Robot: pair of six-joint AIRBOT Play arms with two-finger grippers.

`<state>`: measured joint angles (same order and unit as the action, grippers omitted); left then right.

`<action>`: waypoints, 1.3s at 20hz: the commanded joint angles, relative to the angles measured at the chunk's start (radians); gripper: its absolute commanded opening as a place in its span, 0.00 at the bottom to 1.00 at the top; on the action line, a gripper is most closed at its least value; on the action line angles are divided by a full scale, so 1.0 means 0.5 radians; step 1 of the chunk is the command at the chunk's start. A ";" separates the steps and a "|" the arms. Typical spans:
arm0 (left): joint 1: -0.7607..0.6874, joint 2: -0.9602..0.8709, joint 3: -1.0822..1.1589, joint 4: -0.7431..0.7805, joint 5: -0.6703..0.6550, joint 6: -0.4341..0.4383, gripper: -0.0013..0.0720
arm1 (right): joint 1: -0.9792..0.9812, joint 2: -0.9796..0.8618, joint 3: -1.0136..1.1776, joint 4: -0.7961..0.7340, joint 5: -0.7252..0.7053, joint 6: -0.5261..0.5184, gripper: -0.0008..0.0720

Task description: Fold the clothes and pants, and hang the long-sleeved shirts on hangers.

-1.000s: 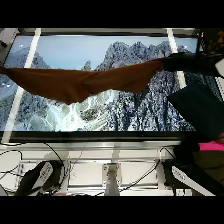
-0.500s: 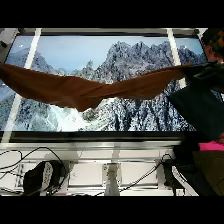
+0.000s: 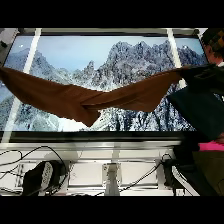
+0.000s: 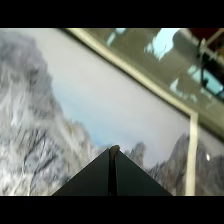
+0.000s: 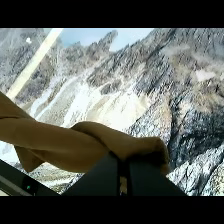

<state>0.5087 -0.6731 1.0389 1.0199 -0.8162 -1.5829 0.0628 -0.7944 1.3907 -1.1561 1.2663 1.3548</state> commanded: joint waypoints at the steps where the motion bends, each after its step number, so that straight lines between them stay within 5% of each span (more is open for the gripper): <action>1: -0.021 -0.298 -0.134 -0.009 -0.069 -0.009 0.04 | 0.001 -0.284 0.000 -0.006 0.000 0.010 0.03; 4: -0.076 -0.695 -0.166 -0.226 -0.002 -0.008 0.04 | 0.001 -0.646 0.000 -0.005 -0.031 0.009 0.03; 7: -0.114 -1.034 -0.165 -0.845 0.288 0.065 0.04 | 0.001 -1.012 0.000 -0.006 -0.131 0.002 0.03; 11: -0.169 -1.199 -0.153 -1.640 0.463 1.071 0.04 | 0.001 -1.330 0.000 -0.006 -0.222 -0.005 0.03; 14: -0.172 -1.198 -0.154 -1.743 0.460 1.446 0.04 | 0.001 -1.414 0.000 -0.003 -0.288 -0.005 0.03; 15: -0.172 -1.199 -0.154 -1.742 0.460 1.508 0.14 | 0.001 -1.416 0.000 -0.002 -0.317 -0.005 0.03; 16: -0.166 -1.199 -0.154 -1.736 0.459 1.595 0.49 | 0.001 -1.413 0.001 0.000 -0.345 -0.005 0.03; 17: -0.166 -1.199 -0.154 -1.688 0.460 1.634 0.99 | 0.001 -1.411 0.001 0.000 -0.364 -0.005 0.03; 21: -0.166 -1.198 -0.156 -1.210 0.208 1.569 0.94 | 0.000 -1.411 0.001 -0.008 -0.369 -0.005 0.03; 24: -0.170 -1.198 -0.163 -0.636 -0.390 1.035 0.80 | 0.000 -1.411 0.001 -0.033 -0.371 -0.005 0.03; 26: -0.183 -1.186 -0.242 -0.269 -0.656 0.914 0.55 | 0.000 -1.411 0.001 -0.053 -0.371 -0.005 0.03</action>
<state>0.4221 -1.2701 0.9451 0.6083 -0.9115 -0.9863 0.0628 -1.4990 1.3907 -1.1698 1.0840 1.3521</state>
